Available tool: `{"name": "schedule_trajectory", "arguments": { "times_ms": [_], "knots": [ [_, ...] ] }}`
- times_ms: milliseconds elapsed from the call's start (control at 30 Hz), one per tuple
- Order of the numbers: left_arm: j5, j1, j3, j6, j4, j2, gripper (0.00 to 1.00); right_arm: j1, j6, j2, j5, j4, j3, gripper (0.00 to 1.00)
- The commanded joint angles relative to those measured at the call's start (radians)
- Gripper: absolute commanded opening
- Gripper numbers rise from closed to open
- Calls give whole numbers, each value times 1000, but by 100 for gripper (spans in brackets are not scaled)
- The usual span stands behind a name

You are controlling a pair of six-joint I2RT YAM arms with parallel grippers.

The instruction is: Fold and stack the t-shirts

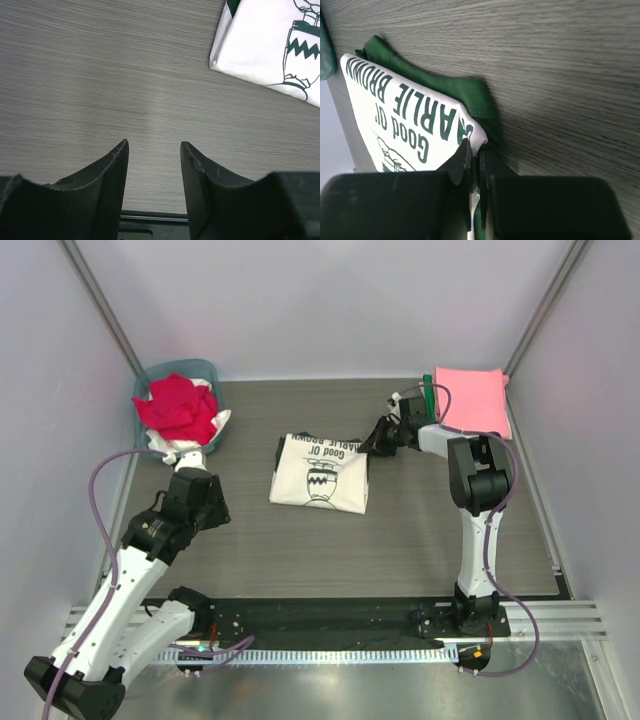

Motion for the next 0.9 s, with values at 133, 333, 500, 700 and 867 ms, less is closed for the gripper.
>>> {"name": "schedule_trajectory", "arguments": {
  "times_ms": [133,333,500,700,867],
  "knots": [
    [-48,3,20,-13,14,-17,47,4,-163,-138,81,-251,90,1],
    [-56,3,20,-16,11,-22,46,-26,-289,-261,262,-444,176,1],
    [-65,5,21,-18,7,-22,46,-68,-389,-342,343,-475,227,1],
    [-79,5,21,-24,2,-27,45,-122,-452,-411,394,-481,303,1],
    [-79,5,21,-24,2,-24,45,-164,-486,-405,423,-527,418,1]
  ]
}}
